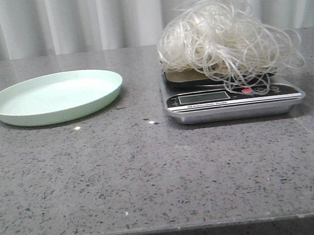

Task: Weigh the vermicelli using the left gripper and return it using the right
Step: 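Lower the right gripper onto the vermicelli on the scale and close it, then lift the vermicelli with the right gripper and carry it toward the plate, then lower the vermicelli onto the green plate and open the right gripper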

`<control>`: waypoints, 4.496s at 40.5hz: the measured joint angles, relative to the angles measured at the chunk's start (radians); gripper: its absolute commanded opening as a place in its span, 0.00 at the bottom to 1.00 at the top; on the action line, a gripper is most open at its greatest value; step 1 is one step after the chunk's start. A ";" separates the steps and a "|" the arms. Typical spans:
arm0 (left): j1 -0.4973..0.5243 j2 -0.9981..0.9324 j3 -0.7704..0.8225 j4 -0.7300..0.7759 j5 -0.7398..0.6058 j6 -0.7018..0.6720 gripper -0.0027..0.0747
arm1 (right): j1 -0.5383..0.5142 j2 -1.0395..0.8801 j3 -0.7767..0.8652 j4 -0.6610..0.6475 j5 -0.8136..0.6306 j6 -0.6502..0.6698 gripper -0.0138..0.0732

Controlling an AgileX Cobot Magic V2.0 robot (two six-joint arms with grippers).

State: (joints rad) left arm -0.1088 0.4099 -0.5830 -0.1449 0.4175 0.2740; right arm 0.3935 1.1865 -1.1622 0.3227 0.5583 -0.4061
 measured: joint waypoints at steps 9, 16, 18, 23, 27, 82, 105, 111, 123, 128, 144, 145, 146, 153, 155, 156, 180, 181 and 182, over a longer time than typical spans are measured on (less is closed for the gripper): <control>0.000 0.000 0.000 0.000 0.000 0.000 0.22 | 0.013 0.177 0.000 0.000 0.004 -0.002 0.86; 0.000 0.000 0.000 0.000 0.000 0.000 0.22 | 0.014 0.275 0.000 -0.002 0.001 -0.002 0.86; 0.000 0.000 0.000 0.000 0.000 0.000 0.22 | 0.014 0.296 0.000 -0.002 -0.003 -0.002 0.86; 0.000 0.000 0.000 0.000 0.000 0.000 0.22 | 0.014 0.339 -0.008 -0.002 -0.015 -0.003 0.86; 0.000 0.000 0.000 0.000 0.000 0.000 0.22 | 0.014 0.361 -0.012 -0.002 -0.027 -0.005 0.86; 0.000 0.000 0.000 0.000 0.000 0.000 0.22 | 0.020 0.144 -0.189 0.014 0.066 -0.006 0.33; 0.000 0.000 0.000 0.000 0.000 0.000 0.22 | 0.256 0.516 -0.575 0.047 0.083 -0.006 0.33; -0.004 0.000 0.000 0.000 -0.002 0.000 0.22 | 0.286 0.638 -0.605 0.047 0.079 -0.006 0.33; -0.011 0.000 0.000 0.000 -0.002 0.000 0.22 | 0.336 0.789 -0.613 0.047 0.031 -0.006 0.33; -0.011 0.000 0.000 0.000 -0.002 0.000 0.22 | 0.349 0.818 -0.613 0.048 0.018 -0.006 0.33; -0.011 0.000 0.000 0.000 -0.002 0.000 0.22 | 0.353 0.849 -0.617 0.051 -0.002 -0.006 0.34; -0.011 0.000 0.000 0.000 -0.002 0.000 0.22 | 0.353 0.849 -0.617 0.051 -0.002 -0.006 0.36; -0.011 0.000 0.000 0.000 -0.002 0.000 0.22 | 0.353 0.849 -0.617 0.051 -0.002 -0.006 0.38; -0.011 0.000 0.000 0.000 -0.002 0.000 0.22 | 0.353 0.849 -0.617 0.051 0.014 -0.006 0.60; -0.011 0.000 0.000 0.000 -0.002 0.000 0.22 | 0.353 0.849 -0.617 0.051 0.016 -0.006 0.66; -0.011 0.000 0.000 0.000 -0.002 0.000 0.22 | 0.353 0.849 -0.617 0.051 0.018 -0.006 0.67; -0.011 0.000 0.000 0.000 -0.002 0.000 0.22 | 0.308 0.683 -0.617 0.051 0.081 -0.006 0.71; -0.011 0.000 0.000 0.000 -0.002 0.000 0.22 | 0.299 0.675 -0.617 0.051 0.084 -0.006 0.71; -0.011 0.000 0.000 0.000 -0.002 0.000 0.22 | 0.291 0.665 -0.617 0.051 0.086 -0.006 0.71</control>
State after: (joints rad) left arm -0.1196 0.4099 -0.5830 -0.1449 0.4154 0.2740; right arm 0.6847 1.8514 -1.7787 0.3739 0.6440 -0.4116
